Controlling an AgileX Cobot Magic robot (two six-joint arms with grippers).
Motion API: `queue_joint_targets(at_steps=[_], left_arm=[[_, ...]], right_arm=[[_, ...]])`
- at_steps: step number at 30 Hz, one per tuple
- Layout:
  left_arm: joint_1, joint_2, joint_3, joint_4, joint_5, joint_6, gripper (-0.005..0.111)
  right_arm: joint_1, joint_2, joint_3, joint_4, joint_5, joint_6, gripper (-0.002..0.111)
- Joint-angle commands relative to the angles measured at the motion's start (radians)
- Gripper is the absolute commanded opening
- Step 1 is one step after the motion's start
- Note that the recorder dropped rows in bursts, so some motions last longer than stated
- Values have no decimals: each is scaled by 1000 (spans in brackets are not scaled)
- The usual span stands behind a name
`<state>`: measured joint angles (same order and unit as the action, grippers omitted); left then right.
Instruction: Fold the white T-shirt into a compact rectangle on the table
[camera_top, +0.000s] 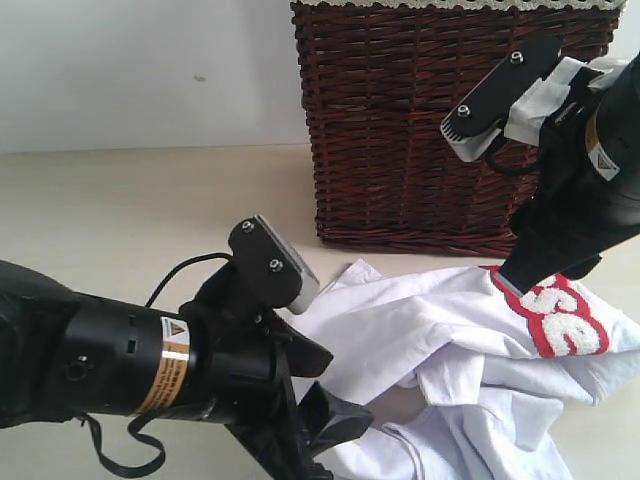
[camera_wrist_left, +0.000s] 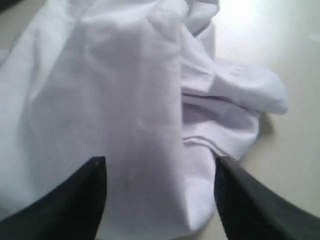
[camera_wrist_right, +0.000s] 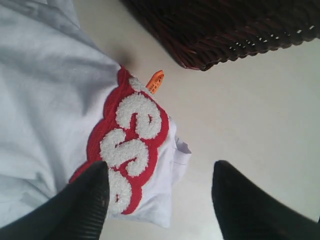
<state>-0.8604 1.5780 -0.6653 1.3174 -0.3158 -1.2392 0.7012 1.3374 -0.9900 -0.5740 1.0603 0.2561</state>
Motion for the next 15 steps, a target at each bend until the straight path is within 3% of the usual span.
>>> queue_joint_targets(at_steps=[1, 2, 4, 5, 7, 13, 15], left_arm=[[-2, 77, -27, -25, 106, -2, 60], [-2, 85, -27, -25, 132, -2, 57], [-2, 92, -27, -25, 200, -2, 42], [-2, 92, -27, -25, 231, -2, 32], [-2, 86, -28, -22, 302, 0, 1], [1, 6, -87, -25, 638, 14, 0], [1, -44, -126, -71, 733, 103, 0]], right_arm=[[3, -6, -7, 11, -5, 8, 58], [3, -6, -7, 15, -5, 8, 58], [3, -6, -7, 18, -5, 8, 58], [3, -6, -7, 18, -5, 8, 58], [3, -6, -7, 18, -5, 8, 58], [3, -6, -7, 20, -5, 8, 58], [3, -6, -7, 22, -7, 8, 58]])
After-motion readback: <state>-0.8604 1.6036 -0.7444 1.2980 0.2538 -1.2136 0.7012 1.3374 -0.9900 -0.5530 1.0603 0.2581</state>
